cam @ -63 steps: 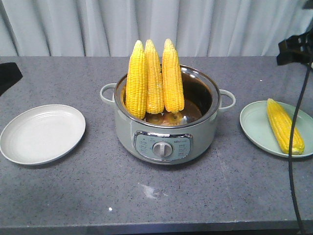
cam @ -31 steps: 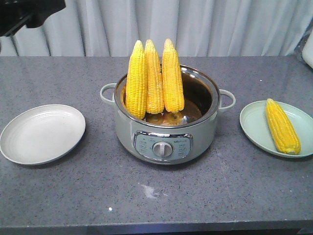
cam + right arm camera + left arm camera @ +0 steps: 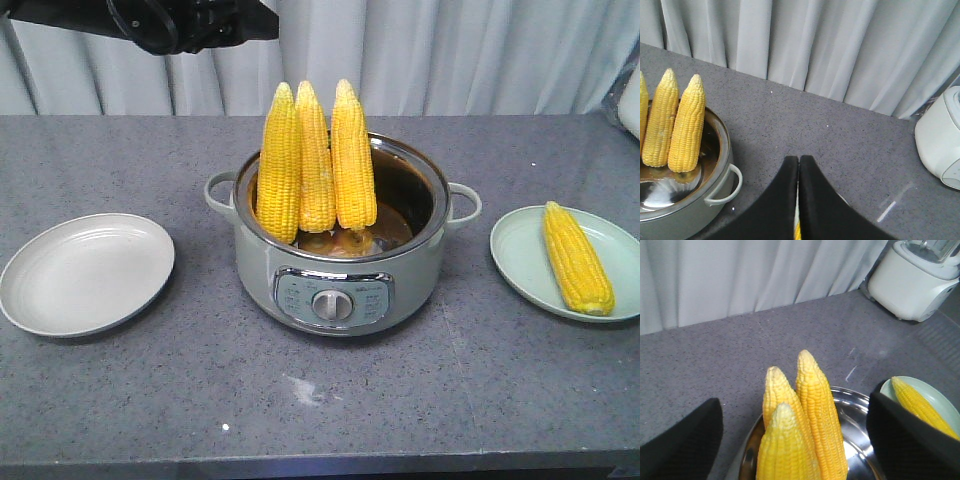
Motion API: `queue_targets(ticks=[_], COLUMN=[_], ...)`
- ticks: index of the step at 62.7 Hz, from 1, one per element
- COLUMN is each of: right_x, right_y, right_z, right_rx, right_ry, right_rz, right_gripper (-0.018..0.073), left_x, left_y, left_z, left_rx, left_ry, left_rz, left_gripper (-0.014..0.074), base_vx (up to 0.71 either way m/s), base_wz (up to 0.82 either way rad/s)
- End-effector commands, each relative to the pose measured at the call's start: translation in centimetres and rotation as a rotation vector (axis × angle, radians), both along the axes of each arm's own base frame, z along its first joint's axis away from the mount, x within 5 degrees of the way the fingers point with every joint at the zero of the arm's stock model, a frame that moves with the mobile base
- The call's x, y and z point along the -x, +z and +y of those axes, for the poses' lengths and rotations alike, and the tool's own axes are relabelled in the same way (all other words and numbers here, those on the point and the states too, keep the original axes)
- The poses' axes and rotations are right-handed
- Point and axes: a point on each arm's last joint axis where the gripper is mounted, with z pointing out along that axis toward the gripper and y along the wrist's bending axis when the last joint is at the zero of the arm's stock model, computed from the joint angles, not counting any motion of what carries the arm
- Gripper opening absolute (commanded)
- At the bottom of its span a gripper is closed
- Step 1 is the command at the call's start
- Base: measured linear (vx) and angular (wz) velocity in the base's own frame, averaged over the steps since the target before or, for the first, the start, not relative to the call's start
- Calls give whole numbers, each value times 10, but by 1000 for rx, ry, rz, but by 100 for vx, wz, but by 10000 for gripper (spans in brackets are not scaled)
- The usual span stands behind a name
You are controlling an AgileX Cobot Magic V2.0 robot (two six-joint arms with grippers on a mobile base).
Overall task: Distribute corn equally
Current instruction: 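Move the left gripper over the pot and grasp the nearest corn cob tip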
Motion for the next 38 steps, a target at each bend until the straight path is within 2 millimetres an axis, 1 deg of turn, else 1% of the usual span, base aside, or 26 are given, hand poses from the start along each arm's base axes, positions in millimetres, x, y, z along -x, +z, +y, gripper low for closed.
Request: queue_targets(ticks=[1, 14, 22, 29, 38], right_x=[7, 7, 7, 7, 7], right_y=[14, 14, 14, 14, 13], right_z=[0, 0, 0, 0, 0], right_rx=[-3, -3, -3, -3, -3], right_ry=[-11, -10, -10, -10, -10], right_rz=[-98, -94, -94, -94, -93], right_gripper=[-8, -8, -8, -8, -8], left_x=[6, -11, -14, -21, -25], left_y=[31, 8, -1, -15, -24], left_z=[-4, -9, -19, -22, -24], left_rx=[103, 83, 83, 72, 58], left_ry=[-5, -11, -30, -38, -52], left_rz=[-88, -39, -26, 3, 35], left_gripper=[612, 607, 606, 606, 600], base_vx=[0, 0, 0, 0, 0], base_wz=[0, 0, 0, 0, 0])
